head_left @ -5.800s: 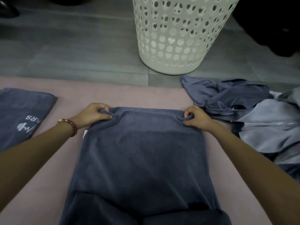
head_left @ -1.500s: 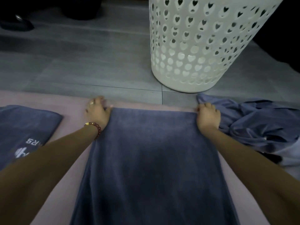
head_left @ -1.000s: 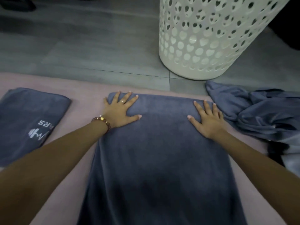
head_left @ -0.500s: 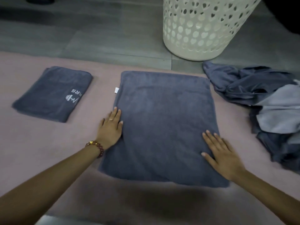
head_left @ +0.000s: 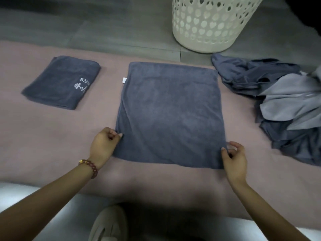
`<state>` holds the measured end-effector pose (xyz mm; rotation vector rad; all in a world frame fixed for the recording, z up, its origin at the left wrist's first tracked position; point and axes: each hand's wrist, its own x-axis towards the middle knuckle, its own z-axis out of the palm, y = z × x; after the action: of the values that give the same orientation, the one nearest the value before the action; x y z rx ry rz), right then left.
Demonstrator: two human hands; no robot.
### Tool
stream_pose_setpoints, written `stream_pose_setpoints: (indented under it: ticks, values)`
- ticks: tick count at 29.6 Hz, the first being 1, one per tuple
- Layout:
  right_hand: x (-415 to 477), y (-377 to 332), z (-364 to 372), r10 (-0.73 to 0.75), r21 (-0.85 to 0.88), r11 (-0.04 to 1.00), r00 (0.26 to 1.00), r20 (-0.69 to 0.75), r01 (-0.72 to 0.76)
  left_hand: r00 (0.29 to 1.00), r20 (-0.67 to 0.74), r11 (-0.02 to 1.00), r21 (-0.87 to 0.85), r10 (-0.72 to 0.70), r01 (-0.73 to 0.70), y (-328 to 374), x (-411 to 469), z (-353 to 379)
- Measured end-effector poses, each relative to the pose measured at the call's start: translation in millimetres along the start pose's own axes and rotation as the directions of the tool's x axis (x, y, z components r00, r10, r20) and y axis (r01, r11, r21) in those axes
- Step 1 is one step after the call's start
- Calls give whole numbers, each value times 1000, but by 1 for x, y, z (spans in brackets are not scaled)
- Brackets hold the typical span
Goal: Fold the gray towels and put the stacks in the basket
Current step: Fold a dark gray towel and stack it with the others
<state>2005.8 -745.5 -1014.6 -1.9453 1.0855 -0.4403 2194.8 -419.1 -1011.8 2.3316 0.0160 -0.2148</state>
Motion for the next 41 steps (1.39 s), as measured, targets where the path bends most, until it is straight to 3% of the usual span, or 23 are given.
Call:
stream_pose_setpoints:
  ticks: [5, 11, 16, 20, 24, 28, 30, 32, 34, 36, 37, 39, 41]
  values:
    - [-14, 6, -18, -133, 14, 991, 982, 134, 132, 999, 14, 990, 139, 30, -32, -9, -14, 2]
    - [-2, 6, -23, -255, -82, 961, 960, 111, 265, 985, 33, 974, 147, 167, -170, -7, -15, -8]
    - [-4, 16, -21, -260, -142, 951, 959, 112, 275, 984, -148, 988, -102, 100, -116, -17, -21, -14]
    - [-8, 21, -20, -268, -180, 943, 959, 95, 281, 981, -146, 957, -240, 128, -161, -24, -29, -16]
    - [-7, 18, -20, -215, -232, 944, 971, 103, 234, 969, -158, 971, -113, 192, -211, -29, -28, -18]
    - [-9, 17, -17, -166, -269, 942, 976, 142, 199, 980, -161, 994, 19, 114, -112, -36, -29, -13]
    - [-10, 13, -15, -115, -306, 940, 985, 130, 150, 982, -172, 985, 170, 73, -43, -35, -28, -9]
    - [-10, 7, -12, -169, -371, 909, 982, 86, 189, 977, -174, 956, 285, 126, -73, -29, -24, -8]
    - [-9, 2, -8, -342, -450, 810, 927, 158, 375, 934, -100, 886, 364, 343, -286, -19, -22, -6]
    - [-9, -5, -1, -476, -480, 650, 807, 349, 590, 813, 111, 708, 433, 572, -558, -9, -19, 0]
    - [-9, -9, 4, -492, -472, 563, 734, 469, 679, 747, 240, 610, 450, 620, -652, -5, -18, 5]
    - [-12, -9, 11, -440, -425, 425, 593, 675, 799, 693, 426, 508, 476, 581, -718, -7, -15, 14]
    - [-12, 2, 13, -339, -418, 381, 545, 767, 825, 718, 490, 506, 510, 493, -696, -19, -11, 18]
